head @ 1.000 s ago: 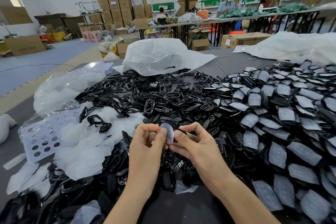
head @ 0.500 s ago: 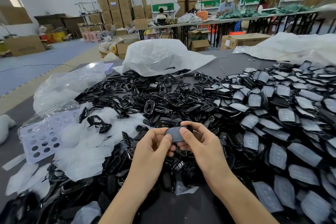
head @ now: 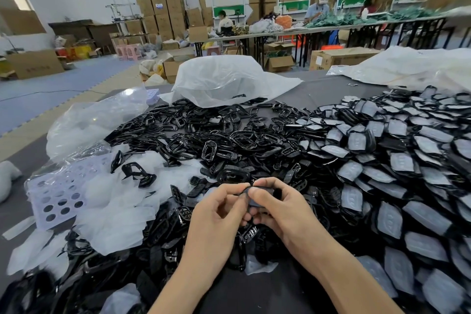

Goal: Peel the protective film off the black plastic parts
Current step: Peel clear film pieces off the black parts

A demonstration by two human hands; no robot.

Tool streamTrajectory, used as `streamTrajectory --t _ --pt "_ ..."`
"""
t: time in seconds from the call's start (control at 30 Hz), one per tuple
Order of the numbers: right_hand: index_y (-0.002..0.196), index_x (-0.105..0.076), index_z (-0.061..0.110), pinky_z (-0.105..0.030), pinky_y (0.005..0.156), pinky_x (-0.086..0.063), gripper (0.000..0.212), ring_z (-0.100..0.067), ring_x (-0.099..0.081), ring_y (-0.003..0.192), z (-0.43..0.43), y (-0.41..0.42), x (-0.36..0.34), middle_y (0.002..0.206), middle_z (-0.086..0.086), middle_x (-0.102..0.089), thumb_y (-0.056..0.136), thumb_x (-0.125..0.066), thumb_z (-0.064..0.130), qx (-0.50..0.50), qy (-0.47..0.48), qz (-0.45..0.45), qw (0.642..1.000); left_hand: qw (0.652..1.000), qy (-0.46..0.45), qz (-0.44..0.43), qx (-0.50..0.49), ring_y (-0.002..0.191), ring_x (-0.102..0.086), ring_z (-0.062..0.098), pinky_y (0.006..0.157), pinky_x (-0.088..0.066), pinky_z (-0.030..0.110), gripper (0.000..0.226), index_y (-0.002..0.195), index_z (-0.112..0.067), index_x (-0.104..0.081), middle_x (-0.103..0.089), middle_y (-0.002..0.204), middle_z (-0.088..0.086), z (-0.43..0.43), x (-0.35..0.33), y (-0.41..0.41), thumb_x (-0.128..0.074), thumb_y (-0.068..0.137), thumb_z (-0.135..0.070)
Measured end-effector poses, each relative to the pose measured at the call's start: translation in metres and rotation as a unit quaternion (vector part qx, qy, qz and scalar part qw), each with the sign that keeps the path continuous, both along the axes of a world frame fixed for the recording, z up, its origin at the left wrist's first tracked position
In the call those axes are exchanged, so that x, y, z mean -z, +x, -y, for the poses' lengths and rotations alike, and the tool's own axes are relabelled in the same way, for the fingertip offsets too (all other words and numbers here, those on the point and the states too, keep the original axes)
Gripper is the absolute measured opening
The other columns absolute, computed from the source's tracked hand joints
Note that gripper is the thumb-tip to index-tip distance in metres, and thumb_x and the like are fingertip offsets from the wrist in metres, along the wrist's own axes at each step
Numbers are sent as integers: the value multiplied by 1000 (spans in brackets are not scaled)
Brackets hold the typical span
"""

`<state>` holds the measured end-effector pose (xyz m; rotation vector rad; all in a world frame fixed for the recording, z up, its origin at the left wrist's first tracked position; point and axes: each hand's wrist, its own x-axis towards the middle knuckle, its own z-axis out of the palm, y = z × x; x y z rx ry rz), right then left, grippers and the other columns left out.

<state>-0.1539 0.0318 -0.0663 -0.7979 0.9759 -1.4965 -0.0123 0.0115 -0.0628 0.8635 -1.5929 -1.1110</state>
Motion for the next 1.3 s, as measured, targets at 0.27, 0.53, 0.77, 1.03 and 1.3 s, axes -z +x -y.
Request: streamTrajectory --t 0.27,0.53,0.77,1.03,1.3 --pt "80 -75 25 -26 63 -55 13 -18 -65 66 -6 -10 -7 75 -10 -71 70 -84 27 -14 -16 -86 996 984 -138 111 -5 82 -67 7 76 -48 10 52 116 -57 -64 -69 87 -13 -4 -1 5 -52 100 -9" --pt "74 -53 11 -25 57 -53 22 -18 -58 53 -6 -4 -9 66 -10 -65 91 -65 1 59 -14 -58 996 908 -305 284 -41 81 -59 -3 68 -47 14 33 128 -34 -57 -58 99 -21 -9 -3 10 -44 100 -23" --pt "65 -49 17 -23 54 -51 33 -14 -59 55 -5 -10 -8 63 -2 -58 88 -68 3 103 11 -13 995 886 -324 330 43 62 -54 10 52 -48 28 45 129 -34 -59 -57 85 -12 -24 -3 -4 -46 89 -20" --pt "57 -55 22 -24 54 -55 36 -14 -65 59 -6 -18 -12 71 -1 -65 85 -70 7 50 12 90 995 937 -295 185 -12 62 -52 2 58 -38 12 30 113 -37 -64 -56 86 -16 -24 0 -6 -48 95 -19" --pt "75 -73 23 -26 64 -58 6 -20 -69 69 -8 1 -9 82 -9 -72 79 -77 24 -18 -40 -28 999 996 -25 55 -70 65 -61 5 61 -51 21 16 96 -33 -68 -64 72 -10 -9 -6 -5 -61 96 -19"
